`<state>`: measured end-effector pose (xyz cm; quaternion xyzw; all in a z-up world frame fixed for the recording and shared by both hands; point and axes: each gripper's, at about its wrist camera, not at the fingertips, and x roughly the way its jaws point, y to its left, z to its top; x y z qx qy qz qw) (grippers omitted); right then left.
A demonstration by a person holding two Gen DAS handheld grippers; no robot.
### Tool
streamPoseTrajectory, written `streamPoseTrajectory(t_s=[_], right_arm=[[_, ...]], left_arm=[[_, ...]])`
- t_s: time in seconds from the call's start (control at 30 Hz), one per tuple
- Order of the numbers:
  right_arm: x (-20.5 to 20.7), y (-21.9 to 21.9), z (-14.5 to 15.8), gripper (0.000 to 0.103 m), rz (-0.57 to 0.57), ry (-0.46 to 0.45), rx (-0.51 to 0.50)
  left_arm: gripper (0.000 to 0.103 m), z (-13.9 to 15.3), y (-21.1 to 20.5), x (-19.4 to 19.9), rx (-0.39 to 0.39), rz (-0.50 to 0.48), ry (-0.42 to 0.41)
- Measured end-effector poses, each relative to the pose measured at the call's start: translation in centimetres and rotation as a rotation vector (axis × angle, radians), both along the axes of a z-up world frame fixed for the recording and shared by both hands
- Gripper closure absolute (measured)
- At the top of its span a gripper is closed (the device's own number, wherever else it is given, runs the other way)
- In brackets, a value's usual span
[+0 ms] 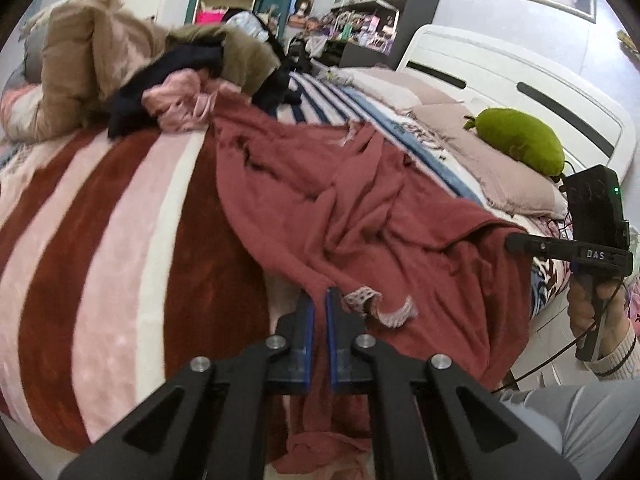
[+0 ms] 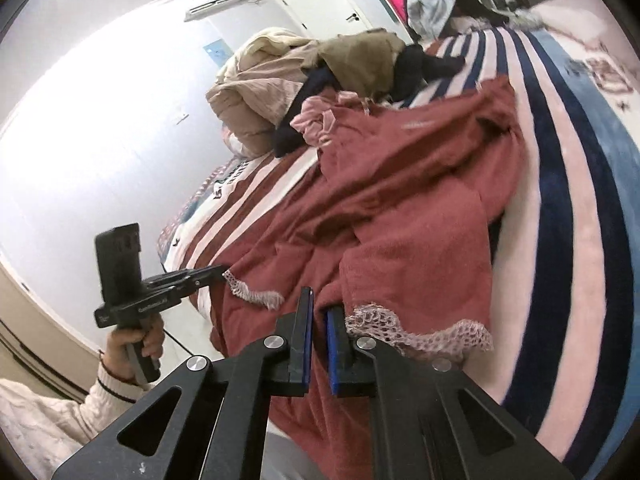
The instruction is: Fold small clothes
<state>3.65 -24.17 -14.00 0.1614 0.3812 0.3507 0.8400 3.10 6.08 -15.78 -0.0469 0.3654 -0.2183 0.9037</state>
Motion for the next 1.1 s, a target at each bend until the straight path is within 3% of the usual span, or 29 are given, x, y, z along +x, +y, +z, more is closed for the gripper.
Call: streamPoseTrajectory(t_s=[0.3,0.67,0.83,1.1], right_arm=[[3.8,-1.3,3.2,0.103,-0.104,-0.043,0.022],[13.7,-4.0,6.2,0.103,-0.236,-0.033,-0.001],[19.3,-4.5,4.2,0.103,-0.275,0.031,-0.084],[24.7,-5.9,0.0,0.103,-0.28,0.101,-0.135]], left_arm=[[0.1,3.9,-0.1,3.8,0.004,0.033,-0.078],[0.1,7.8,0.3,14.2,0.04,0.103,-0.12],[0.1,7.0,0.1,20.6,0.104,0.132,-0.076],[0.099,3.3,0.8,27.8,0.131,0.175,0.005]])
